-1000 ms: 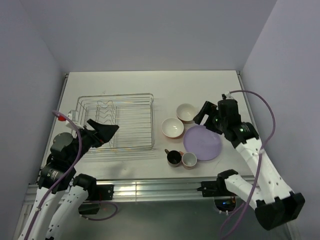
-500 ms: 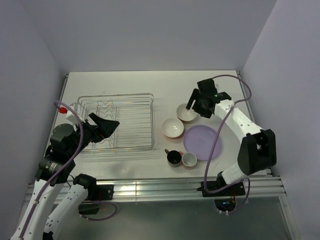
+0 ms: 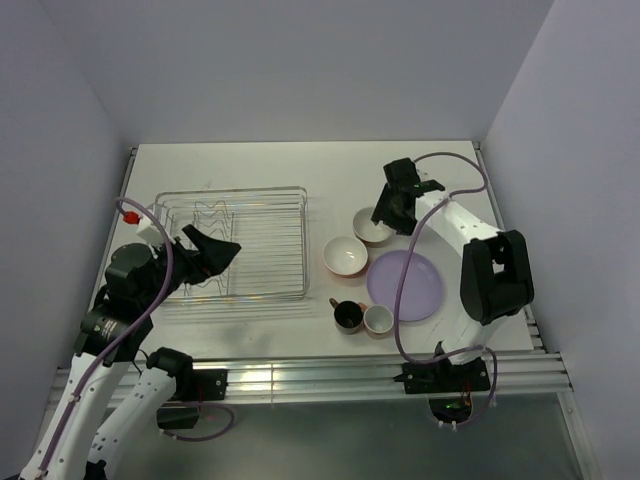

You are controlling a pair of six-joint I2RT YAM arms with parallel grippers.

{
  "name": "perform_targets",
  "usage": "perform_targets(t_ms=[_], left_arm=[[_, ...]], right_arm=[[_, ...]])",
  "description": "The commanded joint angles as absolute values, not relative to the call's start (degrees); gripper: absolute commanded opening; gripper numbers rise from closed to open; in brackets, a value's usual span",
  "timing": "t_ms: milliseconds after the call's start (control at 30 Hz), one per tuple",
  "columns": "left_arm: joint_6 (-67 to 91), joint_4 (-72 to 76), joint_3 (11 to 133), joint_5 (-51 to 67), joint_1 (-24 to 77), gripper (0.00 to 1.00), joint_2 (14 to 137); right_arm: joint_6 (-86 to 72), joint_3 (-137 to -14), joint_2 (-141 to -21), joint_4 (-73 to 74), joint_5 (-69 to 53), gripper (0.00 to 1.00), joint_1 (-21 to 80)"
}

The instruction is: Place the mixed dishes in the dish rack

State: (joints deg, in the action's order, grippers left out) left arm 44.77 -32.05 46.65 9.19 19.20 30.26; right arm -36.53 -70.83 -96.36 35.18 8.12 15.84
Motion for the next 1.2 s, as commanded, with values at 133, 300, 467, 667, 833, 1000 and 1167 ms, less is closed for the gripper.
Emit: perform_targets(t_ms=[133, 300, 467, 667, 833, 1000, 1167], left_arm=[[43.24, -31.98, 48.42, 10.99, 18.98, 0.84, 35.05], [42.54, -33.75, 50.62, 11.16, 18.98, 0.82, 40.07], [42.8, -32.87, 51.15, 11.78, 19.07, 0.82, 40.96], [42.63, -32.7, 51.77, 11.69, 19.6, 0.82, 42.54], [42.98, -31.55, 52.38, 11.16, 21.17, 0.81, 44.82], [43.24, -30.76, 53.61, 9.67, 24.25, 0.8, 48.51], [44.3, -28.05, 54.32, 7.39, 28.82, 0.8, 52.73]], right_arm=[[-34.98, -72.6, -100.36, 31.64, 12.92, 0.56, 15.38], [-34.28, -74.35, -104.06, 31.55, 13.97, 0.46, 15.38], [-33.58, -76.19, -106.26, 31.82, 15.2, 0.28, 15.47], [-32.61, -79.71, -107.14, 33.92, 17.57, 0.0, 16.08], [-32.26, -81.04, -105.57, 35.24, 20.56, 0.0, 17.14], [-31.73, -83.14, -101.35, 38.23, 25.65, 0.0, 20.56], [-31.38, -83.93, -94.05, 41.39, 30.67, 0.0, 25.83]])
